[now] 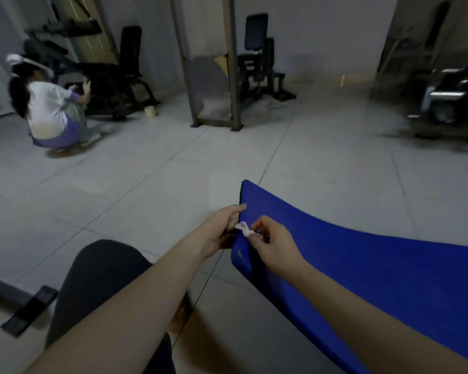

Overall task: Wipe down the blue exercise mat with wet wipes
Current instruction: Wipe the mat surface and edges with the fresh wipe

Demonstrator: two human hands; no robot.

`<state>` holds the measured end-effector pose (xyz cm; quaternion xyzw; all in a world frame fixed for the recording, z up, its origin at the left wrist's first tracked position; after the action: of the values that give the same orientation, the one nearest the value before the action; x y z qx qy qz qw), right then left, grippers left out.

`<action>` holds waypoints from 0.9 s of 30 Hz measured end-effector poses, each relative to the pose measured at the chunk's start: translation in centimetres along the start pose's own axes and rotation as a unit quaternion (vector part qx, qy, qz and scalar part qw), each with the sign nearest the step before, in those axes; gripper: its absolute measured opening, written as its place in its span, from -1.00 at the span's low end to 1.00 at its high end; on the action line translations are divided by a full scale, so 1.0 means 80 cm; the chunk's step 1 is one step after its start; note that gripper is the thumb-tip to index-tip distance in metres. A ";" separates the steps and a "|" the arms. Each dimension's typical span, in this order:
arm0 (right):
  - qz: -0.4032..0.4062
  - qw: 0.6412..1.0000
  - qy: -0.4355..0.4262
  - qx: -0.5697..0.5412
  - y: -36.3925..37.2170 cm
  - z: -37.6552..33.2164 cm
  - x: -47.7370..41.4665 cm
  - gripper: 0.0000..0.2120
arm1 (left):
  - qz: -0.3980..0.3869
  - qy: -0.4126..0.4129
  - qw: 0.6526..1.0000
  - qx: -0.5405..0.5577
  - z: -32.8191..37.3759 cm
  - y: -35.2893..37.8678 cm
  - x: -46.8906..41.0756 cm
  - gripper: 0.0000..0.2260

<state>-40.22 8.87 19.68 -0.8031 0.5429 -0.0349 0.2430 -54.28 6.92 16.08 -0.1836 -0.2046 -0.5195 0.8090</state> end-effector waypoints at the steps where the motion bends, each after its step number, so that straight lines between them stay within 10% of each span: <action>1: -0.013 1.000 -0.008 -0.009 -0.011 -0.010 0.003 -0.85 | 0.018 0.006 1.000 -0.007 0.013 0.004 0.003 -0.54; 9: -0.096 0.992 -0.080 -0.035 -0.081 -0.082 0.041 -0.87 | -0.105 0.020 0.982 -0.154 0.088 0.086 0.015 -0.57; 14: -0.020 0.969 -0.141 0.202 -0.127 -0.059 -0.029 -0.92 | -0.133 0.066 0.929 -0.338 0.125 0.102 -0.005 -0.87; 18: 0.126 0.974 -0.095 0.162 -0.199 -0.021 -0.112 -0.82 | -0.111 0.084 0.969 -0.203 0.146 0.113 -0.045 -0.80; 27: 0.078 0.992 -0.046 0.090 -0.191 0.012 -0.159 -0.81 | -0.061 0.063 0.973 -0.212 0.155 0.135 -0.097 -0.69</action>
<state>-32.06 24.93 28.02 -0.7343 0.5866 -0.0277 0.3404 -49.06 23.42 21.69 -0.3047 -0.0490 -0.6099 0.7300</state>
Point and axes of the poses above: each hand's wrist, its own x-axis away from the middle knuckle, its own y-axis out of the palm, z = x × y, the point moved 9 cm from there along -x, towards the middle knuckle, and after that the axes turned 8 degrees about z, right-handed, at the moved point
